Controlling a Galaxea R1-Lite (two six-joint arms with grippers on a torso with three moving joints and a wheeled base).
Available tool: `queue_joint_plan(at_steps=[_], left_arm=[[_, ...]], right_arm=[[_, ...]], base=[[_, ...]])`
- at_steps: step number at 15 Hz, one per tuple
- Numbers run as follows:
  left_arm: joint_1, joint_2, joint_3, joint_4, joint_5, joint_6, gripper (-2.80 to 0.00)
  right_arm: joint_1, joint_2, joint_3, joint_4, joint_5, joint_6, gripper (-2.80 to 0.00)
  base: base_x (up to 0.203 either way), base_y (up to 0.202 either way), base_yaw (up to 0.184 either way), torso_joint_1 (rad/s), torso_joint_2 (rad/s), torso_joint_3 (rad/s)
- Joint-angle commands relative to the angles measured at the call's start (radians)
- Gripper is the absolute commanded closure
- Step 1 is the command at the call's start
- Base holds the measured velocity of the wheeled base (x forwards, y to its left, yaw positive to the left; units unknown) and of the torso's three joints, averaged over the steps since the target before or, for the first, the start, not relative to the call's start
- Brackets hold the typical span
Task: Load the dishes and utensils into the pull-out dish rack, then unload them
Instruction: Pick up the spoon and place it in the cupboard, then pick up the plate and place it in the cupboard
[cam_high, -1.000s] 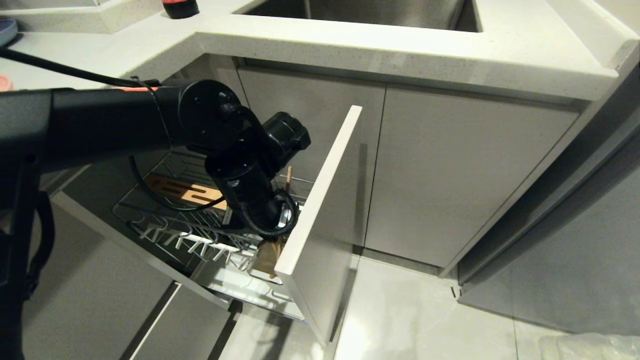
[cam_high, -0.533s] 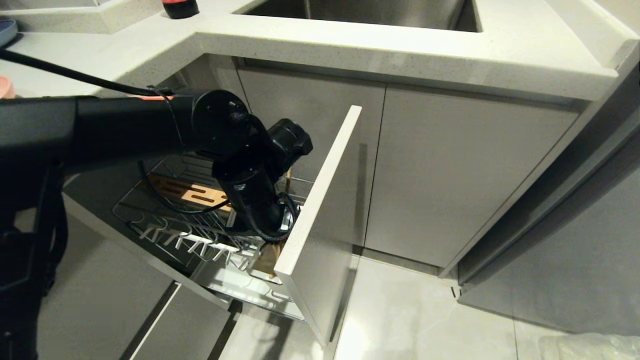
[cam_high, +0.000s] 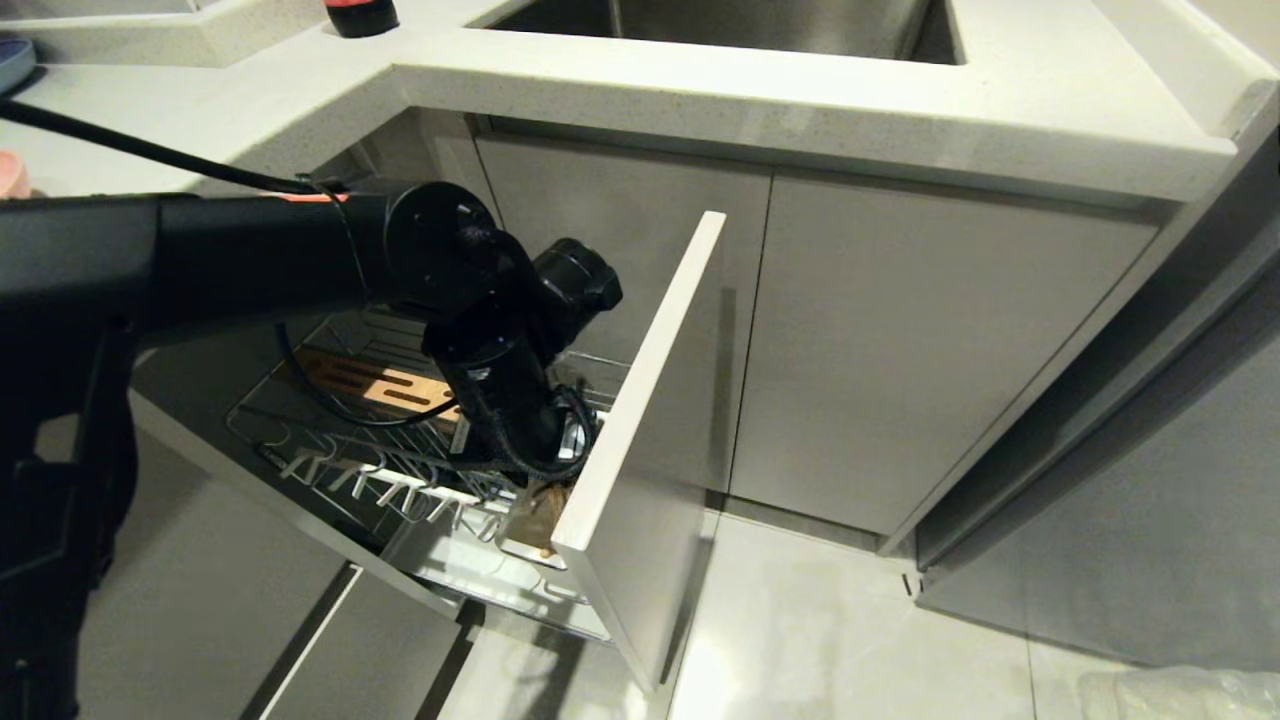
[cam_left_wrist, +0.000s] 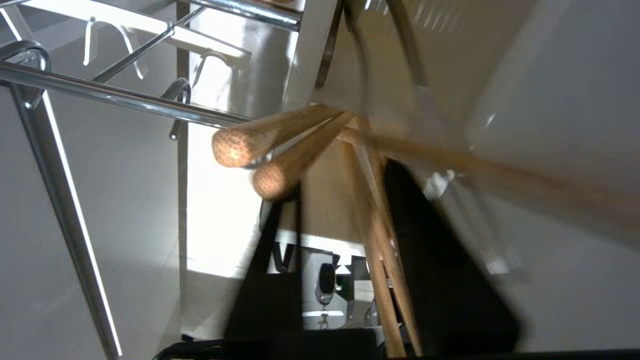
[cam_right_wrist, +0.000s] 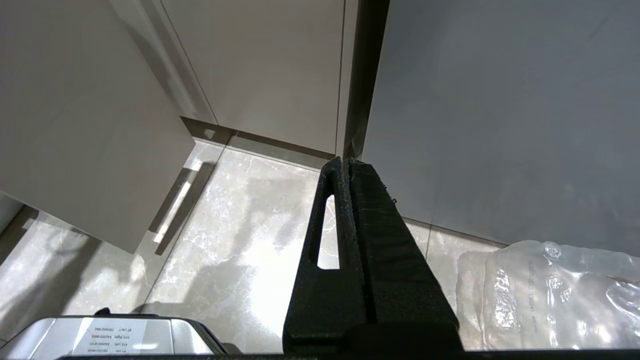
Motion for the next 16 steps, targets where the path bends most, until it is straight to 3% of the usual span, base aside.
queue_joint_plan(at_steps=[1, 16], left_arm=[[0.0, -0.001, -0.001, 0.001, 0.0, -0.003, -2.8], [-0.006, -0.174, 0.0, 0.004, 0.039, -0.01, -2.8]], right_arm=[[0.0, -0.001, 0.0, 0.0, 0.0, 0.0, 0.0], [0.0, -0.001, 0.0, 0.0, 0.0, 0.0, 0.0]], base=[[0.0, 0.0, 0.0, 0.0, 0.0, 0.0], [0.0, 0.0, 0.0, 0.0, 0.0, 0.0]])
